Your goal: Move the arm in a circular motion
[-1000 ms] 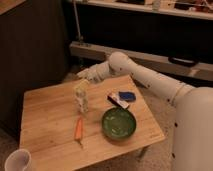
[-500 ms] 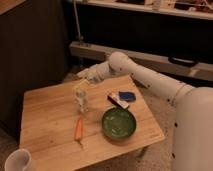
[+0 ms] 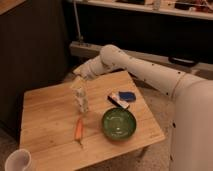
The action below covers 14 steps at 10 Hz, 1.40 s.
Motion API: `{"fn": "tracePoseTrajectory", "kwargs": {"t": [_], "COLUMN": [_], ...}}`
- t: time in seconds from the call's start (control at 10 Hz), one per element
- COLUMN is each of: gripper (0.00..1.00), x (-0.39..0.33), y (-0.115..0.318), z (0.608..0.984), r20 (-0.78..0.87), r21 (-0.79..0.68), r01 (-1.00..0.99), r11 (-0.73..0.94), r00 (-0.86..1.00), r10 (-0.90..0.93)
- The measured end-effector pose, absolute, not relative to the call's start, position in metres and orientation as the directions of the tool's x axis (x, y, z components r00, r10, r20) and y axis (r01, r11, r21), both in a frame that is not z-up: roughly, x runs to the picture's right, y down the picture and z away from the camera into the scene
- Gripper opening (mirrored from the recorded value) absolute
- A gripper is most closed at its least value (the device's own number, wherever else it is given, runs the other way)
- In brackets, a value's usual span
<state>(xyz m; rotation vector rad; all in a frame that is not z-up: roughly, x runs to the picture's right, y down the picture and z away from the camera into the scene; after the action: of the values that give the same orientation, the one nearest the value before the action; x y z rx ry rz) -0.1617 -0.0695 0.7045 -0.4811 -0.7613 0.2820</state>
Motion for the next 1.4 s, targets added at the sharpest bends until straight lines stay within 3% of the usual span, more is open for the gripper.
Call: {"fn": "tracePoseTrajectory", "kwargs": {"t": [0.3, 0.6, 0.9, 1.4], "gripper": [0.65, 0.65, 0.65, 0.65], "x": [-0.164, -0.151, -0.096, 0.046], "y": [-0.111, -0.151, -0.174, -0.147], "z": [0.648, 0.623, 0.642, 0.675], "r20": [0.497, 0.318, 0.237, 0.209], "r21": [-0.422, -0.391, -0.407, -0.430], "r01": [-0.025, -0.011, -0.103, -0.322], "r11": [0.906, 0.920, 0.907, 0.844], "r00": [0.830, 0.937, 0.948, 0.874], "r10": [0.254, 0.147, 0.214, 0.439]}}
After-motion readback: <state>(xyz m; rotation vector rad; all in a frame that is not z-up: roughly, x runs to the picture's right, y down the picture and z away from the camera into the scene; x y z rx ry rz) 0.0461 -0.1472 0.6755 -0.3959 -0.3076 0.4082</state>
